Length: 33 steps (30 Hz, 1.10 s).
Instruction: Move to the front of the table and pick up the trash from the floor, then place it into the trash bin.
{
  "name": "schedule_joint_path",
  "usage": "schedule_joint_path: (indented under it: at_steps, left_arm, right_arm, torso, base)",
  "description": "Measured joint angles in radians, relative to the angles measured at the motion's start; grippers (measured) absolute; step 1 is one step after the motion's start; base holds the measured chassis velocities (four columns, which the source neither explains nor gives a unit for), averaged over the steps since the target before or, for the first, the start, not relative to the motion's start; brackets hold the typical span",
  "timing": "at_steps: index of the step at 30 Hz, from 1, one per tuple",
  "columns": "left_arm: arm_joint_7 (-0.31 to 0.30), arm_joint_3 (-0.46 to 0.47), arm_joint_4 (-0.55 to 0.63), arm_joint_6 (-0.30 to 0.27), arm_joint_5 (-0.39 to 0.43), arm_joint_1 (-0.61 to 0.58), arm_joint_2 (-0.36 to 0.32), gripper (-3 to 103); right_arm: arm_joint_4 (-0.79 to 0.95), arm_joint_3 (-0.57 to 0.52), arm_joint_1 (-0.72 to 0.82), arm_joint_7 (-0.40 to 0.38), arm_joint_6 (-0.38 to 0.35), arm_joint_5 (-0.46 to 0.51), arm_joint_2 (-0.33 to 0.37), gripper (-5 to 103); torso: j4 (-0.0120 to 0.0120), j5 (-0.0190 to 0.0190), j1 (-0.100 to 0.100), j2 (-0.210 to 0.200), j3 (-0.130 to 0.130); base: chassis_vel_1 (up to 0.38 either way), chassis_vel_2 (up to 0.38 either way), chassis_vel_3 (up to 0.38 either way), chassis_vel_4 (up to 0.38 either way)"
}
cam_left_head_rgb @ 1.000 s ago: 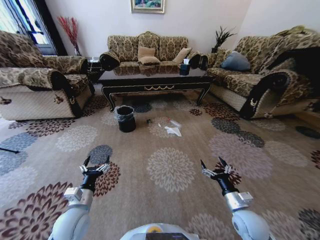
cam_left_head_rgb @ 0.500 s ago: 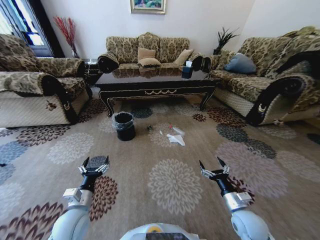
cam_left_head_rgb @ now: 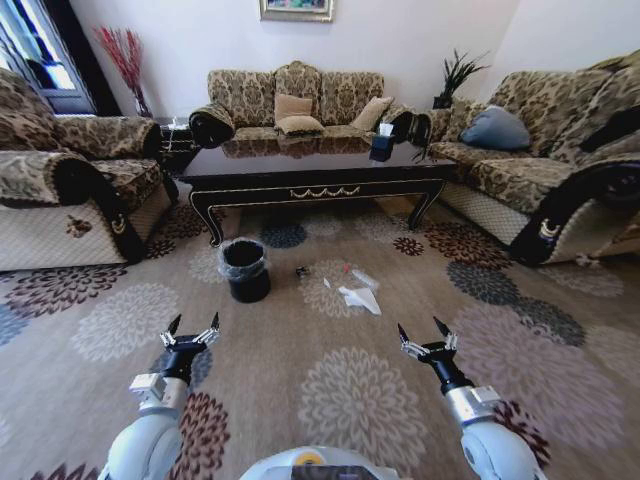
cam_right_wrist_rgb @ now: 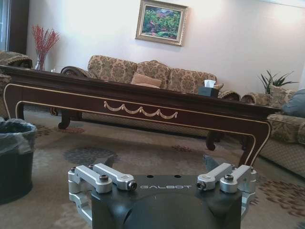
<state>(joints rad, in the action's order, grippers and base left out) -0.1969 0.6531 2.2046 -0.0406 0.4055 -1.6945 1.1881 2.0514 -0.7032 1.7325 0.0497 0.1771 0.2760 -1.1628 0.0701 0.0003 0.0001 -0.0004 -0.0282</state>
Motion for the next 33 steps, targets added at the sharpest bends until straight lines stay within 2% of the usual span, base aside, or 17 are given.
schedule_joint_path:
  at_steps: [8,18,24,29,32,33]
  left_arm:
    - [-0.017,0.017,0.003,-0.039,0.018,0.019,-0.029,100]
    - [-0.020,0.019,-0.006,-0.050,0.021,0.023,-0.034,100]
    - [-0.053,0.030,-0.015,-0.087,0.035,0.047,-0.051,100]
    - [-0.093,0.033,-0.027,-0.141,0.054,0.071,-0.064,100]
    - [-0.137,0.030,-0.008,-0.238,0.122,0.096,-0.084,100]
    - [-0.137,0.030,-0.008,-0.238,0.122,0.096,-0.084,100]
  right_arm:
    - [0.001,0.000,0.002,-0.002,-0.002,-0.001,-0.002,100]
    - [0.008,0.000,0.017,-0.002,-0.001,-0.014,-0.021,100]
    - [0.014,0.000,0.023,-0.001,0.000,-0.017,-0.027,100]
    - [0.016,0.000,0.031,-0.003,0.008,-0.024,-0.036,100]
    - [0.018,0.000,0.041,0.000,0.022,-0.034,-0.042,100]
    - [0.018,0.000,0.041,0.000,0.022,-0.034,-0.042,100]
  torso:
    - [0.0002,-0.0004,0.000,0.000,0.000]
    - [-0.0001,-0.0002,0.000,0.000,0.000]
    - [0.0001,-0.0002,0.000,0.000,0.000]
    - [-0.0001,-0.0006,0.000,0.000,-0.001]
    - [0.0003,-0.0006,0.000,0.000,-0.001]
    - [0.0003,-0.0006,0.000,0.000,-0.001]
  base:
    - [-0.233,0.237,0.234,-0.232]
    - [-0.259,0.239,0.240,-0.247]
    - [-0.224,0.244,0.247,-0.249]
    - [-0.224,0.239,0.229,-0.235]
    - [-0.177,0.184,0.163,-0.180]
    - [-0.169,0.131,0.105,-0.166]
